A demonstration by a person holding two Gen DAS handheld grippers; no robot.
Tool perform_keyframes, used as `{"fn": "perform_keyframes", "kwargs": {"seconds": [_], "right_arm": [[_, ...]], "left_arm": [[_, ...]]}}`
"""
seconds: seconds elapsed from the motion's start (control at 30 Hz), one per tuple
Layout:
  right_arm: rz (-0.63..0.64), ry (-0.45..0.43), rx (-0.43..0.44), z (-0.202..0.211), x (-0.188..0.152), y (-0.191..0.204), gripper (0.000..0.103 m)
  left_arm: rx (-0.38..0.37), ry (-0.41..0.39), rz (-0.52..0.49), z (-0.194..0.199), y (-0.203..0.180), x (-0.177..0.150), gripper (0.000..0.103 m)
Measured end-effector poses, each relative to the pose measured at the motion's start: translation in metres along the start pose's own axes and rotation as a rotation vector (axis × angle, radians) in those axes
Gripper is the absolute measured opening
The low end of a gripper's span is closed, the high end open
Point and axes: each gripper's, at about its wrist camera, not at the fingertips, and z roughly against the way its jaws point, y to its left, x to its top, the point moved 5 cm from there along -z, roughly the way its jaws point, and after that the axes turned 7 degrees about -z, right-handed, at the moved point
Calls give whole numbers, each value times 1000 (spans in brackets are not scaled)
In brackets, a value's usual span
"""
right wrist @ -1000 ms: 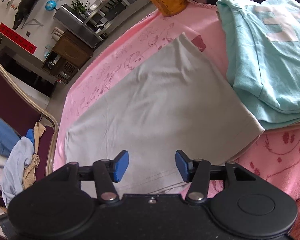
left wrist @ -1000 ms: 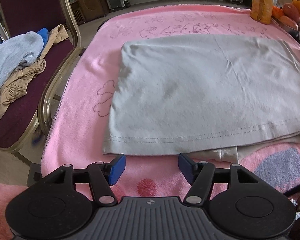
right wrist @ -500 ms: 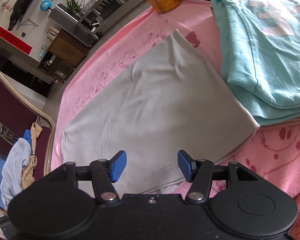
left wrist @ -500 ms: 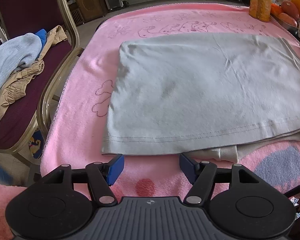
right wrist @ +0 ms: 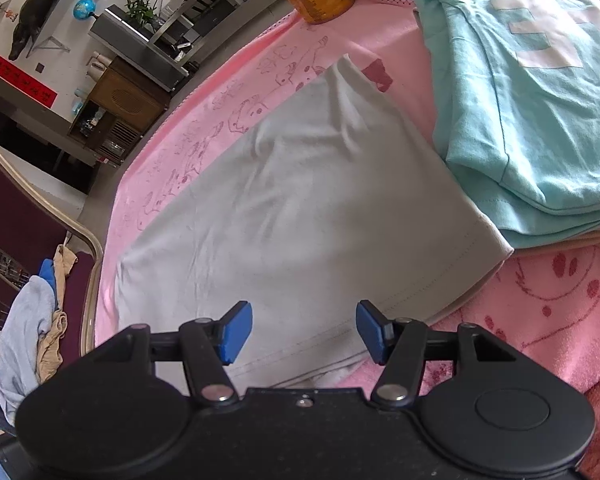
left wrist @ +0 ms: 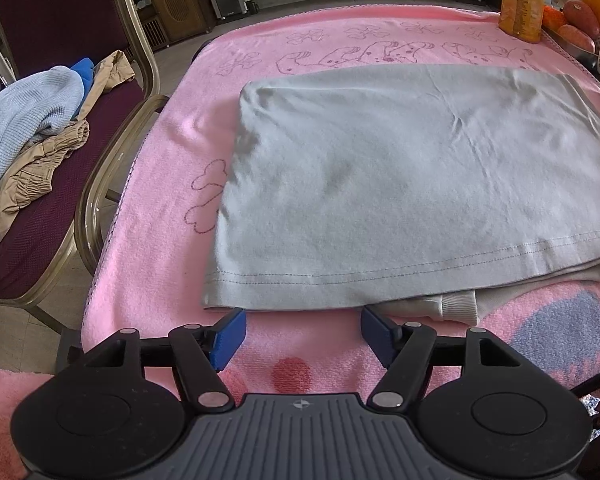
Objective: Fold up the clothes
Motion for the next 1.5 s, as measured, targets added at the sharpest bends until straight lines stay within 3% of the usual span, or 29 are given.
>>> {"fn": "perform_keyframes", "kwargs": {"seconds": [0.77,0.93,1.03,1.13,1.2,1.3,1.5], "right_arm": [[48,34,-33,-6,-3,-7,56],[38,5,-84,12,2,-33,56],[7,-70,-137,31,10,-57,55],[-89,-145,-123,48,18,-78,52],[-150,-188,-92,57,22,-87,39],[-184,-221,-28,61,25,-83,26],[-98,-178,20,36,17,-42,25]], "left_arm": [[26,-19,-32,1,-3,1,70],[27,-35,30,6,9,2,70],[19,-39,85,7,18,4,70],[7,-32,116,5,21,6,70],[4,-31,118,4,21,7,70],[1,-36,107,4,17,8,70],[9,-46,101,0,13,11,69]]}}
